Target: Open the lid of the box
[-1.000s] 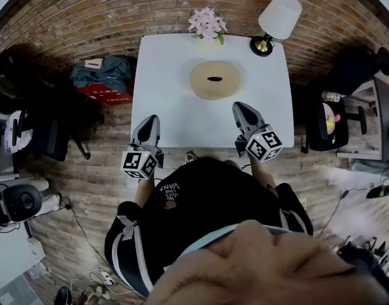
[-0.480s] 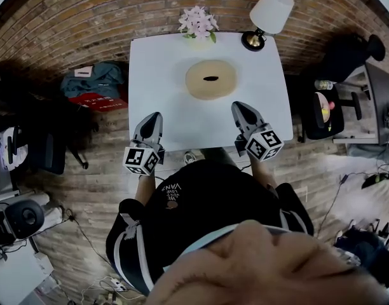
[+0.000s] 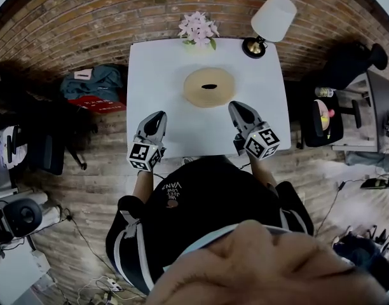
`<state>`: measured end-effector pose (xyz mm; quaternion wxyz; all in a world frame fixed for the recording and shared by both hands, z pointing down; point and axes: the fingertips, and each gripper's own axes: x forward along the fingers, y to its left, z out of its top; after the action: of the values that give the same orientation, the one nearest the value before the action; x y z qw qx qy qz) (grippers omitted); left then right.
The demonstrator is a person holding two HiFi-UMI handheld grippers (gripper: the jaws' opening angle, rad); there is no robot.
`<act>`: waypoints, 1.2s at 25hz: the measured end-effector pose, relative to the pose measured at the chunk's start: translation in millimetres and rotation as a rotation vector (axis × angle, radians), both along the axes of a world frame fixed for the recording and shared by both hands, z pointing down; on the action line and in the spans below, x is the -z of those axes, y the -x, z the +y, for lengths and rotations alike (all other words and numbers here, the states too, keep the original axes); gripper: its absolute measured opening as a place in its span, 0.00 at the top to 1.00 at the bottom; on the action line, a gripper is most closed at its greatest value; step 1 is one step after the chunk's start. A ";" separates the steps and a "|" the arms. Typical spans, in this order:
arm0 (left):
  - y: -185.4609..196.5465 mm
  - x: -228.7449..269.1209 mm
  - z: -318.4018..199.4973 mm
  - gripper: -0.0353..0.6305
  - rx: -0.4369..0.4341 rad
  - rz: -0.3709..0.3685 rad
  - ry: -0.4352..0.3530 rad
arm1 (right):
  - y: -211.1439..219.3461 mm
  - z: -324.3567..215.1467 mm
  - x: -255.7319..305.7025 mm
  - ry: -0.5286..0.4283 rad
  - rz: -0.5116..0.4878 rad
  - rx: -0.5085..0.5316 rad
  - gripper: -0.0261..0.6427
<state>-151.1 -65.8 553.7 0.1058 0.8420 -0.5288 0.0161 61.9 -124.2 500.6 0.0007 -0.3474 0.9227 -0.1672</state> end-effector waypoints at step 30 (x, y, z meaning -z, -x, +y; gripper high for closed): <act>-57.8 -110.9 -80.9 0.43 -0.334 -0.249 0.220 | 52.0 -40.1 -81.7 0.042 0.554 0.580 0.54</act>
<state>-93.3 -146.6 664.6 0.1269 0.8928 -0.3860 0.1946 9.9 -164.3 582.4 -0.3024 -0.1043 0.9441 -0.0793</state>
